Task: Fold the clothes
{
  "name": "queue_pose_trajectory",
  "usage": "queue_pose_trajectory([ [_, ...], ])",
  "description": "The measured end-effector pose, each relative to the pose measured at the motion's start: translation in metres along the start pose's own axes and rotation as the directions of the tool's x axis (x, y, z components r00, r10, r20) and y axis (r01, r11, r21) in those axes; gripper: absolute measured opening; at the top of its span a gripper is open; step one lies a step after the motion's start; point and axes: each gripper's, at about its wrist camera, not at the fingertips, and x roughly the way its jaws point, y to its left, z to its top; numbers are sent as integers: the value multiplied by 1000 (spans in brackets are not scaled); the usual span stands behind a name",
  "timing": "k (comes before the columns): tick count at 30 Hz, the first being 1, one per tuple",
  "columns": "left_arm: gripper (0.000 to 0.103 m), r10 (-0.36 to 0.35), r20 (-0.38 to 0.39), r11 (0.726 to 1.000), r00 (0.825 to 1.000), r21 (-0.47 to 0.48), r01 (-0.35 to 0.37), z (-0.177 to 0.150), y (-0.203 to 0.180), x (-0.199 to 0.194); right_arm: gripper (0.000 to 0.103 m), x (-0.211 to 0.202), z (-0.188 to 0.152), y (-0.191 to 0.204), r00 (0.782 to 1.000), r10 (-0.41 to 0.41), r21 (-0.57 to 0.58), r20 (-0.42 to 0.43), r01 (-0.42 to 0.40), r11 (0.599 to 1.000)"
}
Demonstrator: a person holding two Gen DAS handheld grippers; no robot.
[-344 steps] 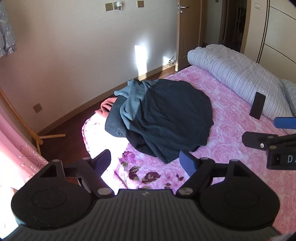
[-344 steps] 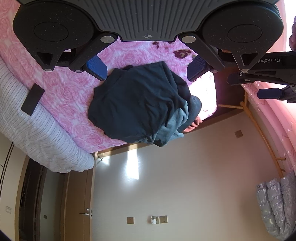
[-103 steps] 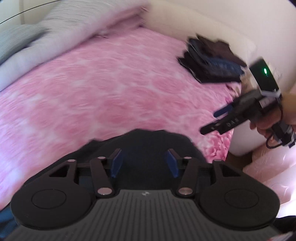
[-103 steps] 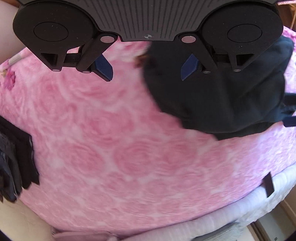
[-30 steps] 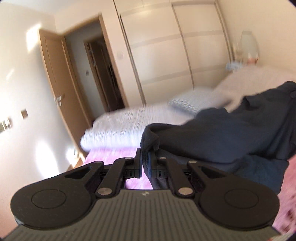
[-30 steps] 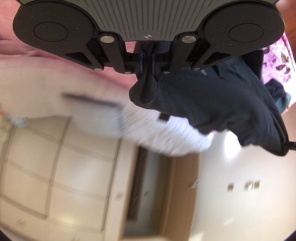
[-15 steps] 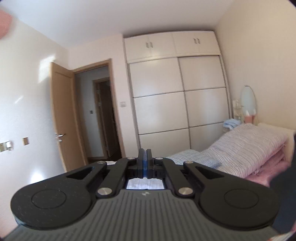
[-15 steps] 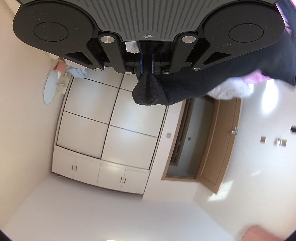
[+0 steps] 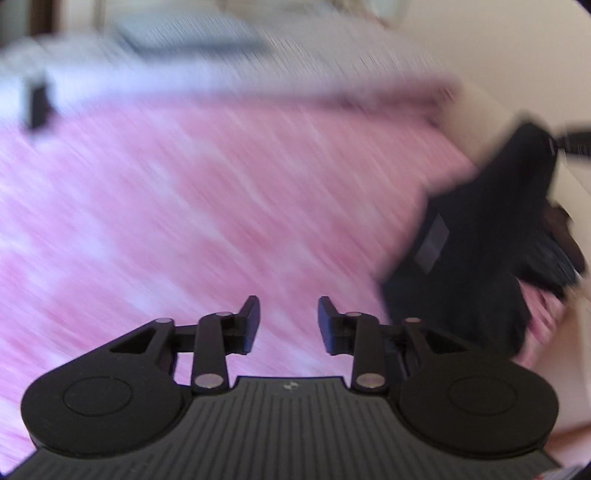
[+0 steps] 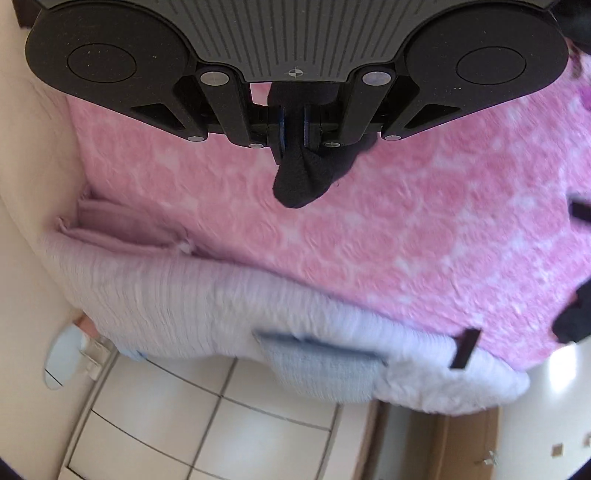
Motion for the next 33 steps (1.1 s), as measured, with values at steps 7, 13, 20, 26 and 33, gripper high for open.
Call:
queue_pose_trajectory([
  [7, 46, -109, -207, 994, 972, -20, 107, -74, -48, 83, 8, -20, -24, -40, 997, -71, 39, -27, 72, 997],
  [13, 5, -62, -208, 998, 976, 16, 67, -88, -55, 90, 8, -28, -52, -46, 996, -79, 35, -43, 81, 996],
  [20, 4, 134, 88, 991, 987, -1, -135, -17, -2, -55, 8, -71, -38, -57, 999, -49, 51, 20, 48, 998],
  [26, 4, 340, 326, 931, 882, 18, -365, 86, 68, -183, 8, -106, 17, -56, 988, 28, 20, 153, -31, 999],
  [33, 6, 404, 353, 890, 844, 60, -451, 184, 166, -136, 8, 20, 98, -54, 981, 109, 2, 162, -110, 994],
])
